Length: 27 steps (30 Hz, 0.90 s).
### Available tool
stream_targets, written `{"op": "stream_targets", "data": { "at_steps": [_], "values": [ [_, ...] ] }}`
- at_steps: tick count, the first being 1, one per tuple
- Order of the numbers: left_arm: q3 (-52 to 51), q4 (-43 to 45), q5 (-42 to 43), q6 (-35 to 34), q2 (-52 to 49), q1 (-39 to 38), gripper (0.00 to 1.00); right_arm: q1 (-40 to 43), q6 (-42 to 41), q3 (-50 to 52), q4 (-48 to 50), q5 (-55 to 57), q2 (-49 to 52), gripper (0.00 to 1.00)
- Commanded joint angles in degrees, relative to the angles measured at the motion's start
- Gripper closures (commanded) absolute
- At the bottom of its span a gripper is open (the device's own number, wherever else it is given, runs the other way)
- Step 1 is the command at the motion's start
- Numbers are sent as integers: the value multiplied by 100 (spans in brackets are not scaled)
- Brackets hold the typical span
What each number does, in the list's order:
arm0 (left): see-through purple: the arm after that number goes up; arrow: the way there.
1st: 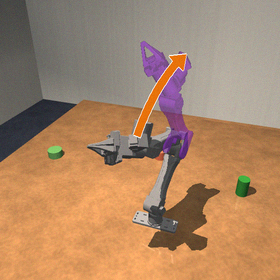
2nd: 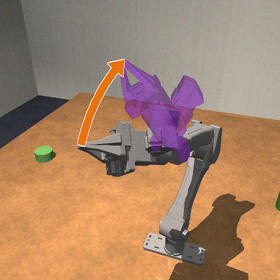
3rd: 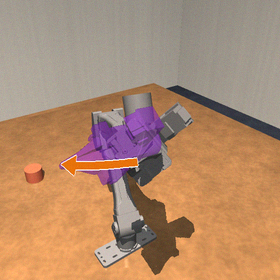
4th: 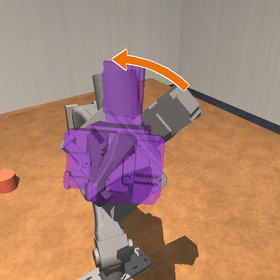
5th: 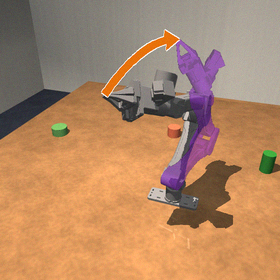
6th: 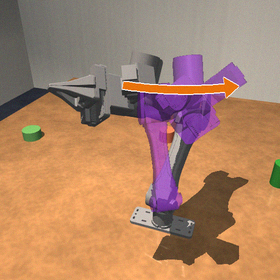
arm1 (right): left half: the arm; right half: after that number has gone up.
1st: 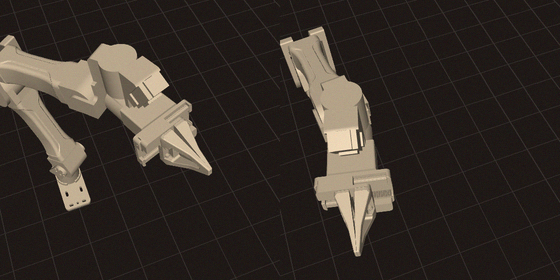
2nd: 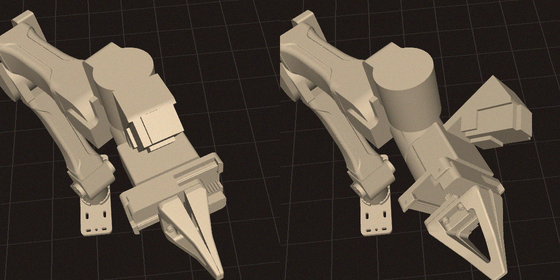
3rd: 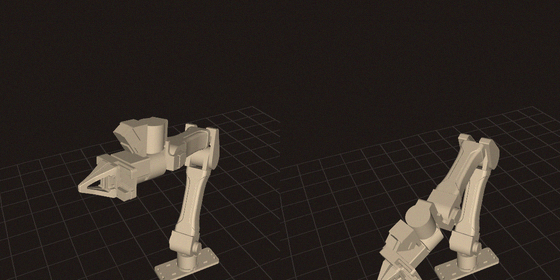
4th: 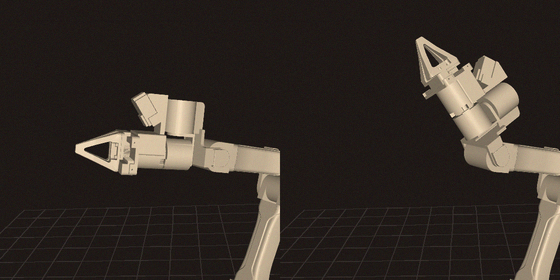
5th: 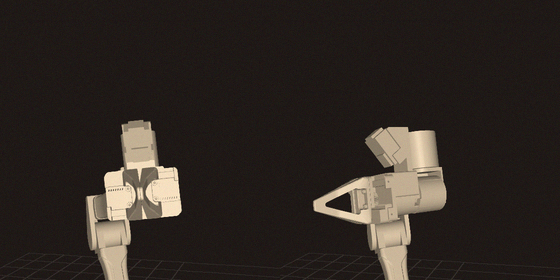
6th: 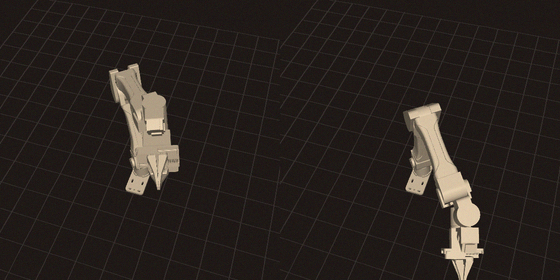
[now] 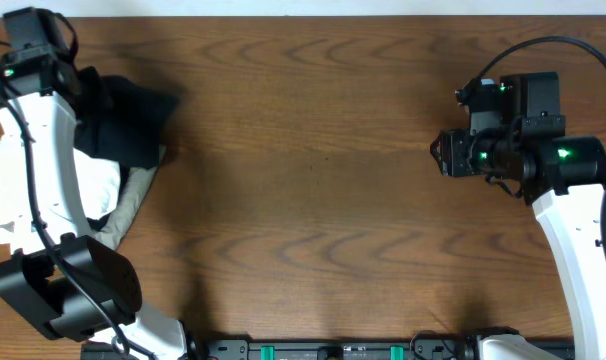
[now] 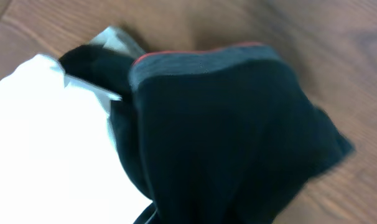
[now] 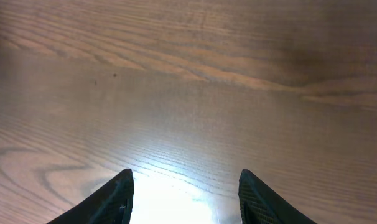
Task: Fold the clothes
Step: 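Carry the pants left with the left gripper onto the clothes stack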
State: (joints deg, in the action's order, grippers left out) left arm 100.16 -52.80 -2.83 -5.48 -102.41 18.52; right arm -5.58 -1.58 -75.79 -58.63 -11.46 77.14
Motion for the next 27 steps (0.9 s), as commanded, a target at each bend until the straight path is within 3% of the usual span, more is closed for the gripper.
{"op": "stream_targets", "data": {
  "at_steps": [1, 8, 19, 27],
  "values": [
    [173, 116, 400, 101, 190, 94, 93, 44, 131, 9, -28, 98, -61, 47],
    [173, 376, 1032, 354, 190, 109, 92, 44, 129, 9, 9, 101, -61, 47],
    [173, 1591, 896, 354, 190, 142, 92, 44, 129, 9, -59, 188, -61, 47],
    [173, 1714, 769, 348, 190, 682, 92, 44, 146, 9, -118, 315, -55, 46]
  ]
}}
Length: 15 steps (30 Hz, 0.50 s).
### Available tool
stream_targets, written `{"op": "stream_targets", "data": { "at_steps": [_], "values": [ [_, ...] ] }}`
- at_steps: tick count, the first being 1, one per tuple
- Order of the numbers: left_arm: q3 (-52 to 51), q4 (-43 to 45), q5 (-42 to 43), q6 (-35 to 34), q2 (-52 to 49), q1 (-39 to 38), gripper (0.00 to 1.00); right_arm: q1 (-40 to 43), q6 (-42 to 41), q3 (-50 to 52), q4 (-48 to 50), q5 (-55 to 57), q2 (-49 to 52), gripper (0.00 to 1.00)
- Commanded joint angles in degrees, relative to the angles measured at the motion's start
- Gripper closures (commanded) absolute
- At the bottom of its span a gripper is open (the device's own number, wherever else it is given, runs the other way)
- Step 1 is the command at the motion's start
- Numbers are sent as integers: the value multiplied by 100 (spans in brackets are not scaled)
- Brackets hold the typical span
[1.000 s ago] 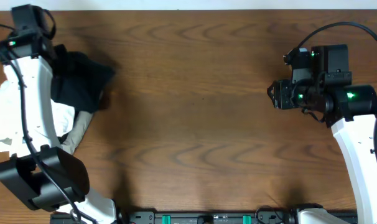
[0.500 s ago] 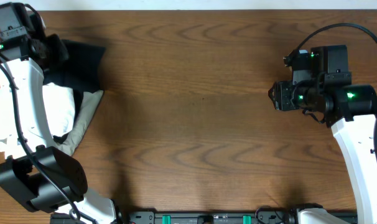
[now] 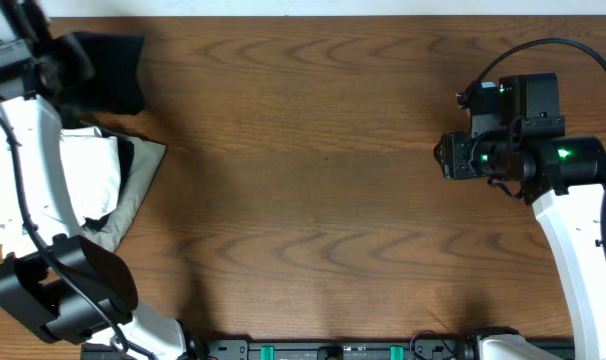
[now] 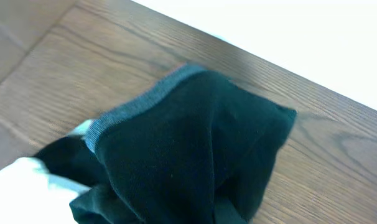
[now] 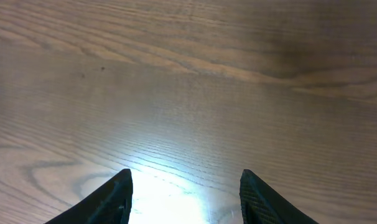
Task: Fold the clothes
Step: 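Carry the pants left with the left gripper onto the clothes stack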
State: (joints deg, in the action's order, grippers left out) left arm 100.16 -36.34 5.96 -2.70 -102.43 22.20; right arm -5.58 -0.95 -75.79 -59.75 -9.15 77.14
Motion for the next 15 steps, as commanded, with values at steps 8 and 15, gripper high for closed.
{"op": "stream_targets", "data": {
  "at_steps": [8, 15],
  "values": [
    [173, 120, -96, -391, 192, 1106, 92, 44, 83, 9, -37, 83, -52, 46],
    [170, 129, -39, -627, 192, 1394, 93, 44, 83, 9, -33, 83, -52, 46]
  ]
}}
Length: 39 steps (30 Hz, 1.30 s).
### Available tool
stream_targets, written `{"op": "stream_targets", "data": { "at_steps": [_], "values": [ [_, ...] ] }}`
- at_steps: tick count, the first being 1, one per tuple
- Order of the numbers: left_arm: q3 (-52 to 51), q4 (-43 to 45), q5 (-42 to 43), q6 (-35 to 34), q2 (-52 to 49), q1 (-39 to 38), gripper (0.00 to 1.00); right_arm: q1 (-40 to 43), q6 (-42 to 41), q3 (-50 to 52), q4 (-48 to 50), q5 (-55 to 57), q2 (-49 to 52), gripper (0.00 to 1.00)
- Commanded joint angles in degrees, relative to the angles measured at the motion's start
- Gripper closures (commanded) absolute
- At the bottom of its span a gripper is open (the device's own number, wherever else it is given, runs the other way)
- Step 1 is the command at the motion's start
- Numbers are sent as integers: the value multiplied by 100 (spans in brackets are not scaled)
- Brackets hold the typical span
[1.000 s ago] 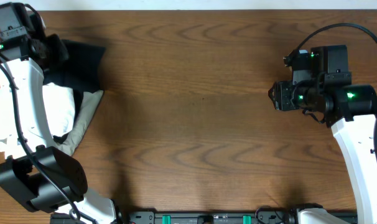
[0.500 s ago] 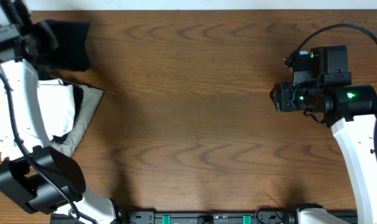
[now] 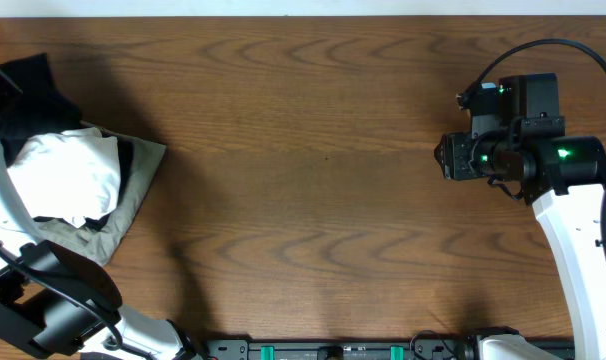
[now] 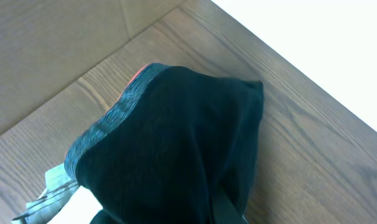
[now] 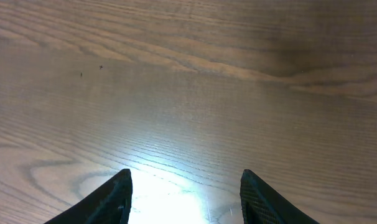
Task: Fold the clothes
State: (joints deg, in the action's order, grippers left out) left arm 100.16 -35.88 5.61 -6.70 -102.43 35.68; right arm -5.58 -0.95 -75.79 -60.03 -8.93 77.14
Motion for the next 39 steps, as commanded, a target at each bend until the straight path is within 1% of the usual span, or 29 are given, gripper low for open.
{"op": "stream_targets", "data": {
  "at_steps": [1, 7, 13, 19, 23, 28, 35, 39],
  "values": [
    [170, 96, -7, -289, 190, 70, 93, 44, 83, 9, -4, 61, -52, 45],
    [170, 319, -7, -509, 184, 247, 93, 44, 85, 9, -7, 66, -52, 45],
    [170, 485, -4, -946, 181, 588, 93, 44, 83, 9, -4, 83, -52, 45],
    [120, 326, 223, -1268, 118, 695, 94, 44, 83, 9, -2, 144, -52, 45],
    [85, -52, 343, -1821, -31, 673, 94, 44, 83, 9, -4, 142, -52, 45],
    [31, -428, 1257, -1919, -131, 673, 94, 44, 83, 9, 15, 142, -52, 45],
    [31, -1029, 1812, -1963, -131, 673, 94, 42, 81, 9, 42, 140, -52, 44],
    [31, -1357, 2269, -2221, -131, 673, 94, 42, 81, 9, 39, 140, -52, 44]
  ]
}}
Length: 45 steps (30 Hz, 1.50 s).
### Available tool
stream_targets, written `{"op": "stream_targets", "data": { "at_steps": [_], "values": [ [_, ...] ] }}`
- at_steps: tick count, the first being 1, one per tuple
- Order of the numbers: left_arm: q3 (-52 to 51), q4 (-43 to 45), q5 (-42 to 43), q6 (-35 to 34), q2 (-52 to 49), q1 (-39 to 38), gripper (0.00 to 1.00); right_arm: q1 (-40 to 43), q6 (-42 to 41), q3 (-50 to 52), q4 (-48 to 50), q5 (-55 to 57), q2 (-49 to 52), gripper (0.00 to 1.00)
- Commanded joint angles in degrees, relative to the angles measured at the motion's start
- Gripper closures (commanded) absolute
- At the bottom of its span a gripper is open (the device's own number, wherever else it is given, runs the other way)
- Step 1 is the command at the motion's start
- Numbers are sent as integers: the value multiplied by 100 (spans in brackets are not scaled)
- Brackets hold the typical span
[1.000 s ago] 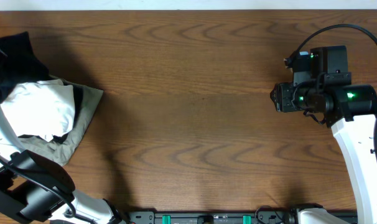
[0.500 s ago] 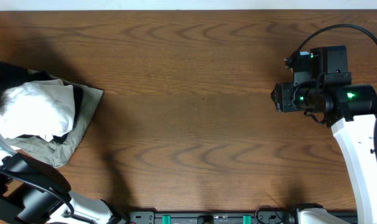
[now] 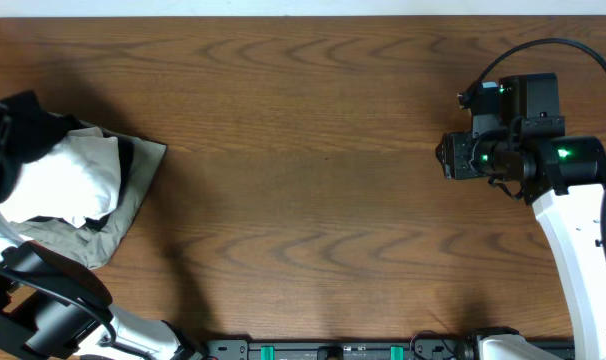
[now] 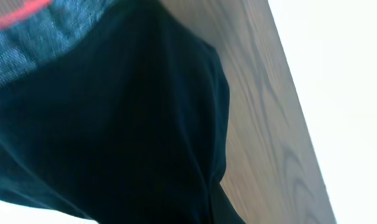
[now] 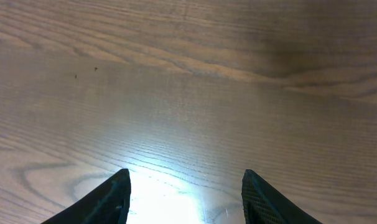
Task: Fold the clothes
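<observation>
A black garment with a grey, red-striped waistband fills the left wrist view. My left gripper is shut on it at the table's far left edge, its fingers mostly buried in the cloth. In the overhead view the black garment lies against a white cloth on a grey-olive cloth. My right gripper stands open over bare wood at the right; it also shows overhead as the right gripper.
The wooden table stretches between the two arms. Its far edge meets a white surface close behind the black garment. My left arm's white link runs along the left edge beside the pile.
The black garment and my left gripper have come from the far left corner toward the front, now resting against the white cloth. The right arm has not moved.
My left gripper first held the black garment over the pile of clothes. Then it was toward the far left corner with the garment lifted off, exposing the white and olive cloths. Later it was at the corner's edge, and now beside the white cloth.
</observation>
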State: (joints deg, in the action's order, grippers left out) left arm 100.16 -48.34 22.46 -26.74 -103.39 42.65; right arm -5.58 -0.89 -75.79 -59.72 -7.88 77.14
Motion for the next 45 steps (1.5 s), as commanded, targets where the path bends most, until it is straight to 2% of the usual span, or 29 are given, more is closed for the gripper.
{"op": "stream_targets", "data": {
  "at_steps": [1, 14, 27, 30, 34, 36, 39, 41, 45],
  "values": [
    [28, -140, 763, -260, -35, -24, 94, 42, 74, 9, 7, 35, -52, 44],
    [28, -120, 2068, -682, -35, -24, 94, 37, 79, 9, 57, 35, -35, 43],
    [-90, -1193, 2249, -708, -35, -20, 94, 37, 76, 11, 72, 35, 87, 42],
    [-269, -1200, 2496, -590, -35, -17, 94, 37, 79, 11, 79, 35, 87, 41],
    [-437, -997, 2505, -382, -35, -20, 94, 37, 195, 11, 109, -46, 87, 40],
    [-439, -881, 2649, -111, -33, -17, 94, 15, 732, 11, 83, -658, 87, 39],
    [-437, -470, 3501, 219, -22, -7, 94, -92, 1521, 11, 61, -1853, 107, 39],
    [-437, 28, 4164, 273, 2, -9, 94, -219, 1746, 11, 105, -2247, 146, 39],
    [-435, 1196, 5346, 129, 90, -68, 95, -487, 1652, 11, 278, -1930, 238, 39]
  ]
}}
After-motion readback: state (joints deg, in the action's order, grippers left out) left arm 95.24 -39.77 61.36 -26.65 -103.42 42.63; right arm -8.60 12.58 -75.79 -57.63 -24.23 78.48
